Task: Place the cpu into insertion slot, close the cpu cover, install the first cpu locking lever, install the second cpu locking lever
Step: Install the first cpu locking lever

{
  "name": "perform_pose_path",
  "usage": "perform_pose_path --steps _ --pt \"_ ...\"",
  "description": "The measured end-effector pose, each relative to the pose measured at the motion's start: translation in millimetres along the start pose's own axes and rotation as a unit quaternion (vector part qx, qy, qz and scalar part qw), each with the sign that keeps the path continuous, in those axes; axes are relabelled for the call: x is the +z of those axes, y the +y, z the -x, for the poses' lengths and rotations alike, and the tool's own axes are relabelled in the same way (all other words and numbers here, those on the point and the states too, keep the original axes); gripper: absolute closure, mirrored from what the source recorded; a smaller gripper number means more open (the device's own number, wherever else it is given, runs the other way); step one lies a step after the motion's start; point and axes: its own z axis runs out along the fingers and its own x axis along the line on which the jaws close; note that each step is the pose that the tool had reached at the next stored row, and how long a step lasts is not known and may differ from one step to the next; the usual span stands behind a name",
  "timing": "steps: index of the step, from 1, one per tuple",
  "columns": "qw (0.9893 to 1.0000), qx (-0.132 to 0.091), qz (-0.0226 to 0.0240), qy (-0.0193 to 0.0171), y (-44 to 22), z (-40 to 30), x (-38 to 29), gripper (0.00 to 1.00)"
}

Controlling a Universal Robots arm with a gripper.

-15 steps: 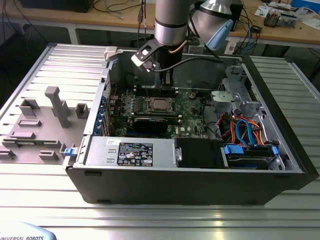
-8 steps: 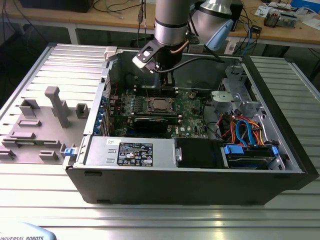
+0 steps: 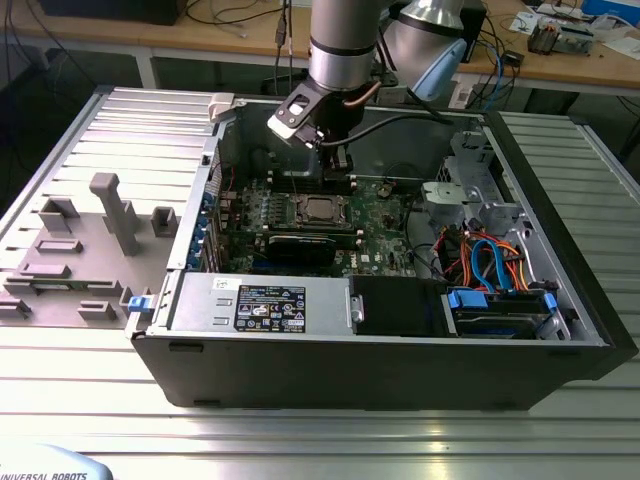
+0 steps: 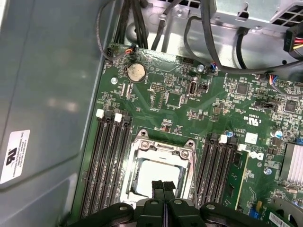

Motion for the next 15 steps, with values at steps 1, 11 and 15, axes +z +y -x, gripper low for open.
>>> perform_pose_path --steps 1,11,15 --pt "1.0 -0.003 -0.0001 0.0 0.0 0.0 0.0 0.89" --pt "0.9999 -0.014 -0.0003 0.0001 0.0 0.0 -3.0 0.89" --pt "0.9999 -0.017 -0.0002 0.0003 0.1 -0.1 -7.9 0.89"
